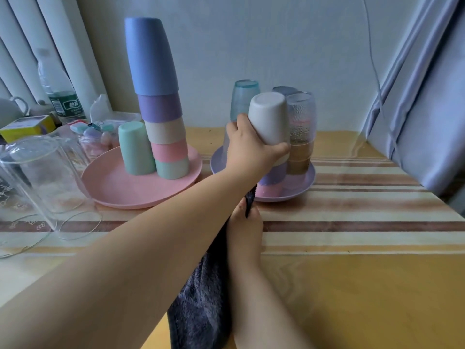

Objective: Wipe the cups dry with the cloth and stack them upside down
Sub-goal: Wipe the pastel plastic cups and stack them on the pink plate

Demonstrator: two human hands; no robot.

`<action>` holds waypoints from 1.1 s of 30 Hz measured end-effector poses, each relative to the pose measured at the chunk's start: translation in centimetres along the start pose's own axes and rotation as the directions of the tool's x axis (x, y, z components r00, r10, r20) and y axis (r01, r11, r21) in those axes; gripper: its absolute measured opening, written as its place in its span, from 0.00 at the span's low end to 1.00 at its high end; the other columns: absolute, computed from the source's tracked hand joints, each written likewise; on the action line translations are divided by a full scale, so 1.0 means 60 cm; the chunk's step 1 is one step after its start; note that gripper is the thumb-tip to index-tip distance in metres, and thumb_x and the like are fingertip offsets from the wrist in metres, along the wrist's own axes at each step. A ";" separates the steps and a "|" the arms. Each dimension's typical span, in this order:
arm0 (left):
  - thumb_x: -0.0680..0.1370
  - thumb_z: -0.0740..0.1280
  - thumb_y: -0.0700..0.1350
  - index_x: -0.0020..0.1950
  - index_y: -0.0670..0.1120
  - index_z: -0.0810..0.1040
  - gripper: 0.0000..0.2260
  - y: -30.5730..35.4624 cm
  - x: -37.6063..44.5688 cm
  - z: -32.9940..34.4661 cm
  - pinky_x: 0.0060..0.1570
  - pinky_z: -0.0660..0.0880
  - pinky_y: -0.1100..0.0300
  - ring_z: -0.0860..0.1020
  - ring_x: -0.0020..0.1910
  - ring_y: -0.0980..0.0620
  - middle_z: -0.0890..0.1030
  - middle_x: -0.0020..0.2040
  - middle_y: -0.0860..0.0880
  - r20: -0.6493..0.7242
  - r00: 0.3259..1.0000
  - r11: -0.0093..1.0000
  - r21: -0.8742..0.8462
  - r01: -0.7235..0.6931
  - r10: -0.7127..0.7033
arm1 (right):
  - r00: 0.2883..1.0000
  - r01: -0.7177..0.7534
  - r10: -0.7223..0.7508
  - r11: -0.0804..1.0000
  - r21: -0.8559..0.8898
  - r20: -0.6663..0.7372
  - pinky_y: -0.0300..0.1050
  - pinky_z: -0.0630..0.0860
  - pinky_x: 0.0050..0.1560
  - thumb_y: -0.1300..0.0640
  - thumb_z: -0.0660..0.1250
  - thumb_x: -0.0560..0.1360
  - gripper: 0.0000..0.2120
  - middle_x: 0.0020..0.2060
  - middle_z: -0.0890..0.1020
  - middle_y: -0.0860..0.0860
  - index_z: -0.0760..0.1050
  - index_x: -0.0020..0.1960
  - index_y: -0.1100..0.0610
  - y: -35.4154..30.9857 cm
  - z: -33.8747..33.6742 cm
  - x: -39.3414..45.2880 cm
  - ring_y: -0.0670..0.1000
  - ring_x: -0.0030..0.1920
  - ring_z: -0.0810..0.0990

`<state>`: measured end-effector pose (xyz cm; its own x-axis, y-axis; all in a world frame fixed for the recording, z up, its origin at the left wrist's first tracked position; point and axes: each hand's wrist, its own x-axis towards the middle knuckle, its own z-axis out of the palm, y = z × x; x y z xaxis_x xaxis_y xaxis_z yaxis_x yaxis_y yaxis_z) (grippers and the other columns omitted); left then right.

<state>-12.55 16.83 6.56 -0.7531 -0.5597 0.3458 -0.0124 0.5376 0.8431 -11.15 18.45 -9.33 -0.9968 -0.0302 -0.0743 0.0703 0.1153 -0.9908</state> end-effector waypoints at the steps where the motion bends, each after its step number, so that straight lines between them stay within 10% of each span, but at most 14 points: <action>1: 0.68 0.77 0.50 0.62 0.42 0.66 0.30 0.000 0.000 -0.001 0.51 0.66 0.61 0.68 0.49 0.50 0.63 0.55 0.48 0.007 1.000 1.000 0.004 -0.011 0.011 | 1.000 0.008 -0.008 1.000 0.002 0.007 0.51 0.77 0.51 0.38 0.56 0.75 0.21 0.50 0.81 0.48 0.70 0.60 0.52 0.001 0.000 -0.001 0.51 0.50 0.80; 17: 0.71 0.74 0.55 0.63 0.44 0.64 0.30 0.003 -0.004 -0.009 0.44 0.64 0.59 0.68 0.44 0.48 0.63 0.53 0.49 0.039 0.997 0.988 0.142 -0.066 0.061 | 0.998 0.042 -0.045 0.996 0.082 0.038 0.51 0.75 0.54 0.44 0.57 0.78 0.19 0.52 0.81 0.53 0.71 0.60 0.57 -0.009 -0.006 -0.015 0.55 0.52 0.79; 33: 0.70 0.75 0.51 0.66 0.49 0.65 0.29 0.032 0.010 -0.021 0.51 0.67 0.60 0.68 0.49 0.50 0.66 0.54 0.49 -0.010 1.000 0.989 -0.149 0.014 -0.015 | 0.999 0.011 -0.016 0.992 0.126 0.036 0.53 0.75 0.55 0.47 0.58 0.79 0.16 0.52 0.80 0.56 0.73 0.57 0.58 -0.042 -0.016 -0.043 0.57 0.53 0.78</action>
<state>-12.19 16.77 8.92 -0.7464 -0.5741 0.3367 0.0754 0.4298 0.8998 -8.80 19.16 -6.54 -0.9957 -0.0679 -0.0624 0.0633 -0.0113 -0.9979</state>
